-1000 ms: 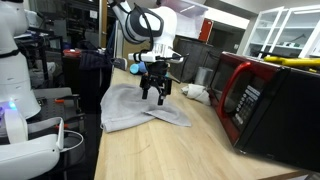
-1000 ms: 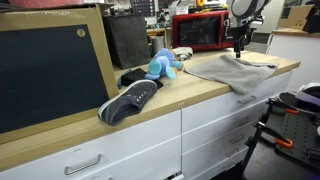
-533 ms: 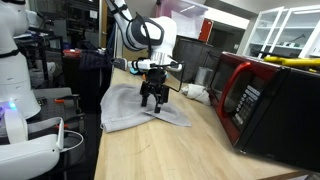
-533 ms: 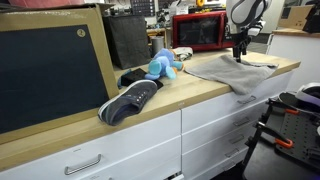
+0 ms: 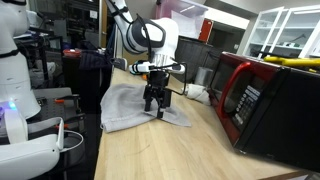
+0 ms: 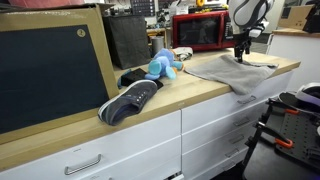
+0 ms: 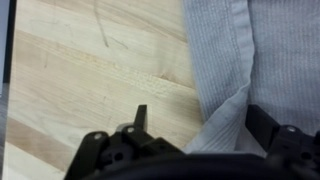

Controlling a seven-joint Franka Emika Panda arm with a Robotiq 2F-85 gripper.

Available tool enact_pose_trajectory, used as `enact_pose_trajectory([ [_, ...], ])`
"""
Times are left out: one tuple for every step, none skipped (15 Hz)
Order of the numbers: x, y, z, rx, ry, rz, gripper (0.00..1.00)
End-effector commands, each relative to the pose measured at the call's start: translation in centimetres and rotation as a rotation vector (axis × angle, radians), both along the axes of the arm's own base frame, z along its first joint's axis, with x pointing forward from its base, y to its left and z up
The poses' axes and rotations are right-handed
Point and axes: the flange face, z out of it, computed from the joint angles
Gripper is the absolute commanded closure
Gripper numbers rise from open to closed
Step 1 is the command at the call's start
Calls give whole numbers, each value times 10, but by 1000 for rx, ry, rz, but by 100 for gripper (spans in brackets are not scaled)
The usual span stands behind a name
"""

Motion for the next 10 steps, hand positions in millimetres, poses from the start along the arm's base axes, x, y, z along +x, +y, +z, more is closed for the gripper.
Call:
enact_pose_trajectory([
  [0,-25,12,-94,-23,-17,0],
  [-1,-33,14,-124,-22,-15,0],
  [-2,-39,18,-147,-22,-12,0],
  [-4,-44,18,-166,-19,-10,0],
  [-6,-48,18,-183,-18,-6,0],
  [-7,-51,18,-192,-18,0,0],
  [-9,-52,20,-187,-24,6,0],
  [-9,-51,22,-172,-35,5,0],
  [-9,-49,23,-146,-53,-9,0],
  [-9,-46,25,-116,-72,-28,0],
])
